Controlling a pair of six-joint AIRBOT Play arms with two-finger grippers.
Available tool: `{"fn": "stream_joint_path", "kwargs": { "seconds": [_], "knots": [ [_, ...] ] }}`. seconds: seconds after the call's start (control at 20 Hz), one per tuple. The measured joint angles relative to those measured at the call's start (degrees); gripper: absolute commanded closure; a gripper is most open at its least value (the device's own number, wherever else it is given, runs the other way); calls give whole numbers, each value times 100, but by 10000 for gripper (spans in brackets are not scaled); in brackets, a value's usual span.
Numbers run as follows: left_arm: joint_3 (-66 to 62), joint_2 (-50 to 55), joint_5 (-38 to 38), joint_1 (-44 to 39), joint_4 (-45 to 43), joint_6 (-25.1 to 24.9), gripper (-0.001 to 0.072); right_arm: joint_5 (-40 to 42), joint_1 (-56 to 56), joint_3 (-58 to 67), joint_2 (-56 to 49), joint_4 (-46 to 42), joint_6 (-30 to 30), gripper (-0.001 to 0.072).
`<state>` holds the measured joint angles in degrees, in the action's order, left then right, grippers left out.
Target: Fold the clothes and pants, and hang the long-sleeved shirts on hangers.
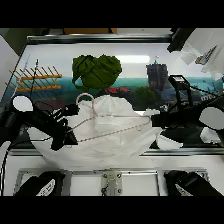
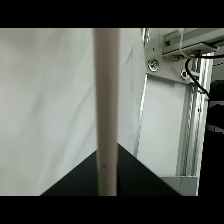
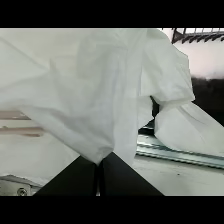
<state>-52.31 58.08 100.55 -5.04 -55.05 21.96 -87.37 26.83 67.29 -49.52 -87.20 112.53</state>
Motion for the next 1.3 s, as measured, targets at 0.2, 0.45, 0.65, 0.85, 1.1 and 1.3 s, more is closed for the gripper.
{"fn": "stream_joint_path", "kwargs": {
  "seconds": [0.2,0.45,0.65,0.85,1.1,1.3],
  "knots": [
    [0,216,-417,-409,50,-4,694,-2,0,0,0,7,-2,691],
    [-4,494,-979,-649,101,-4,695,-42,0,131,-31,44,-179,693],
    [-168,682,-1257,-697,122,79,694,-426,0,557,-262,-122,-452,693],
    [-511,850,-1316,-708,129,116,695,-643,2,1073,-643,-177,-656,693],
    [-654,914,-1298,-741,127,138,694,-575,118,1591,-1086,-212,-769,693],
    [-675,922,-1360,-973,120,42,694,-179,509,1781,-1335,-188,-796,693]
  ]
}}
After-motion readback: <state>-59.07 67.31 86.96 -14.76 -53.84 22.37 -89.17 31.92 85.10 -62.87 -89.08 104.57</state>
